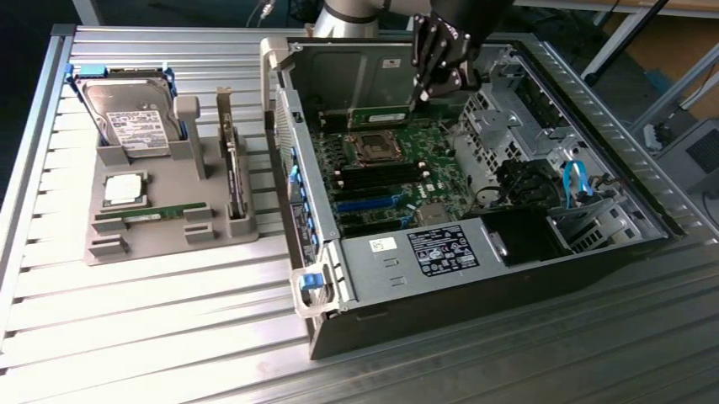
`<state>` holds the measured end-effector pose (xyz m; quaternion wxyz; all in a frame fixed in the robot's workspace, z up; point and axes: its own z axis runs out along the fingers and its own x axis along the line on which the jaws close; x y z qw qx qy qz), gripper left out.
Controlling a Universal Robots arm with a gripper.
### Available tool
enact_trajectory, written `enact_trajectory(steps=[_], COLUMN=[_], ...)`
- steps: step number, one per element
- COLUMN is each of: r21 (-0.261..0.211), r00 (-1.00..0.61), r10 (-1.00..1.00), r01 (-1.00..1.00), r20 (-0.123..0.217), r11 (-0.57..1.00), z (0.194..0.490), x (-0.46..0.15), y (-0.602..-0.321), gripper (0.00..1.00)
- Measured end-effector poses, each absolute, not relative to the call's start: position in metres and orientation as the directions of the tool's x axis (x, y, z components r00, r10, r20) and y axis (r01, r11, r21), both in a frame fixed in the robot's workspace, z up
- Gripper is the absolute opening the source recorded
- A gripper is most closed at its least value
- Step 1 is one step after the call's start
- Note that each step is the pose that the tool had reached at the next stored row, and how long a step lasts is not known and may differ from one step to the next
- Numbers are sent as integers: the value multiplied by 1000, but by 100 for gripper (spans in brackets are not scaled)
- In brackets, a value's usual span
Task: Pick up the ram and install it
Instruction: 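Pick up the ram and move it above insertion slot, then insert the ram into the slot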
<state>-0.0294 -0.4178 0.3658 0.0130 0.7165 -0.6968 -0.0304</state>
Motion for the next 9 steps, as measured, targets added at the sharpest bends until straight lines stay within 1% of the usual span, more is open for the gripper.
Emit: enact_trajectory(steps=[9], r21=[61], r00=[27], r10=[-999], r01=[-998], r20=[-26], r11=[-29], z=[366], x=[-29], y=[-417], gripper=[12])
